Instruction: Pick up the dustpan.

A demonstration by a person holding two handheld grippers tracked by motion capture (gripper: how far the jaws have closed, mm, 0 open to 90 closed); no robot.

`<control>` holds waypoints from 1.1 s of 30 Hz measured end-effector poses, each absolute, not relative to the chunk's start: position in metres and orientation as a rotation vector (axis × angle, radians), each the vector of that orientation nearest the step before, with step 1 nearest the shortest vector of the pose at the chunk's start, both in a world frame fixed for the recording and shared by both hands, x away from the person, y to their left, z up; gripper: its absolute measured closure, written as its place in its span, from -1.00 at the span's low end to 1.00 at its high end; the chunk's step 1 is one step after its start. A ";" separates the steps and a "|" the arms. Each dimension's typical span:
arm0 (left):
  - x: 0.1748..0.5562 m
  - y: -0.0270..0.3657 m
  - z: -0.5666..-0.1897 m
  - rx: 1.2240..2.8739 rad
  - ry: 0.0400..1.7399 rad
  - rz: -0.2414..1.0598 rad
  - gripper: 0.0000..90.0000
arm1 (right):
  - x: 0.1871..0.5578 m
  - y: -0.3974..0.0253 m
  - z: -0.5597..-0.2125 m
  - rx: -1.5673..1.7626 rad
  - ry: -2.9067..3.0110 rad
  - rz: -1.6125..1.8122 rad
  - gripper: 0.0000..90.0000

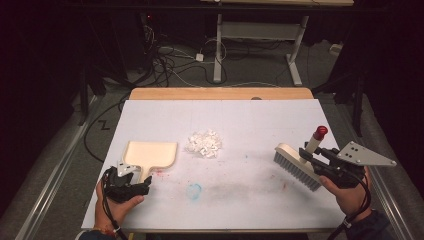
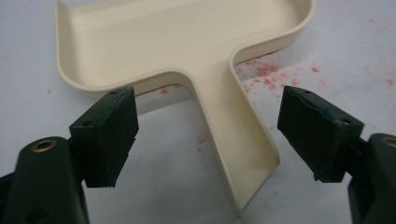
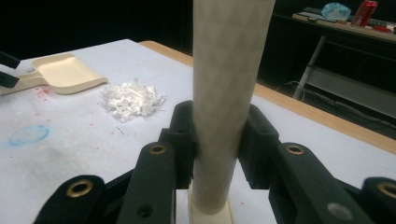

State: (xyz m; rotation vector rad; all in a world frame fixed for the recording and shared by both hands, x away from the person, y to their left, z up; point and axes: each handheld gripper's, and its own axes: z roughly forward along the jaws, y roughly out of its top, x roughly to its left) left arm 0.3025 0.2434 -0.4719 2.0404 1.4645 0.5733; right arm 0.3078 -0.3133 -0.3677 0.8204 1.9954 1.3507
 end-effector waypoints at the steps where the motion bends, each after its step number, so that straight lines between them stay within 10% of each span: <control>1: 0.304 0.244 -0.473 2.040 1.481 0.571 -0.51 | 0.308 -0.313 -0.368 0.821 1.985 1.345 0.56; 33: 0.337 0.255 -0.476 2.075 1.450 0.452 0.41 | 0.312 -0.309 -0.376 0.845 1.998 1.332 0.56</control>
